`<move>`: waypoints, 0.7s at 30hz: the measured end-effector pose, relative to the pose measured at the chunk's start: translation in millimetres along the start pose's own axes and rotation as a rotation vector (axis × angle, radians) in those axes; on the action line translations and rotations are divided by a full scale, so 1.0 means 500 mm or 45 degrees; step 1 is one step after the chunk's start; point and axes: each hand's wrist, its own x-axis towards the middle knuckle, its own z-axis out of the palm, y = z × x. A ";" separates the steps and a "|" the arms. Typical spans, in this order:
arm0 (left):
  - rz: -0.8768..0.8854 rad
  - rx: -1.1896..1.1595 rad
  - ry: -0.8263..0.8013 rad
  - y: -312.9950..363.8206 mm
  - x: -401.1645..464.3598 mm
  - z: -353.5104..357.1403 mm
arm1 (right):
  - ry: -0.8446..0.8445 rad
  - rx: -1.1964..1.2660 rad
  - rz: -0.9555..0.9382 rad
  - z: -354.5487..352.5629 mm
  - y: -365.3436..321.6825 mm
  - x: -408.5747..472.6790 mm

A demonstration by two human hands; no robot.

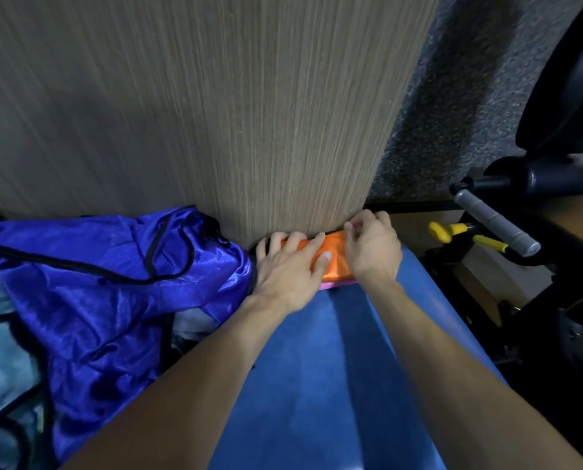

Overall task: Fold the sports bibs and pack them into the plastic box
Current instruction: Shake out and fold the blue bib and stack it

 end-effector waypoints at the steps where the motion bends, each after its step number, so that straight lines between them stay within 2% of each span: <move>1: -0.006 0.013 -0.003 0.001 0.001 0.000 | 0.064 -0.050 -0.163 0.000 0.000 -0.014; 5: -0.006 0.071 0.025 0.005 -0.001 0.005 | 0.084 -0.311 -0.588 -0.016 0.053 -0.061; 7: 0.007 0.090 0.071 0.004 -0.004 0.009 | -0.010 -0.307 -0.819 -0.019 0.081 -0.070; 9: 0.026 0.108 0.094 0.003 -0.003 0.011 | -0.181 -0.292 -0.922 -0.010 0.092 -0.065; 12: 0.089 0.038 0.093 -0.005 -0.007 0.013 | -0.329 -0.199 -0.780 0.009 0.098 -0.047; 17: 0.056 -0.290 0.069 -0.039 -0.022 0.019 | -0.381 0.133 -0.457 0.024 0.084 -0.060; 19: 0.030 -0.283 -0.002 -0.035 -0.022 0.008 | -0.402 0.156 -0.403 0.019 0.074 -0.065; 21: 0.032 -0.146 -0.065 -0.025 -0.015 -0.010 | -0.412 -0.002 -0.390 0.007 0.059 -0.066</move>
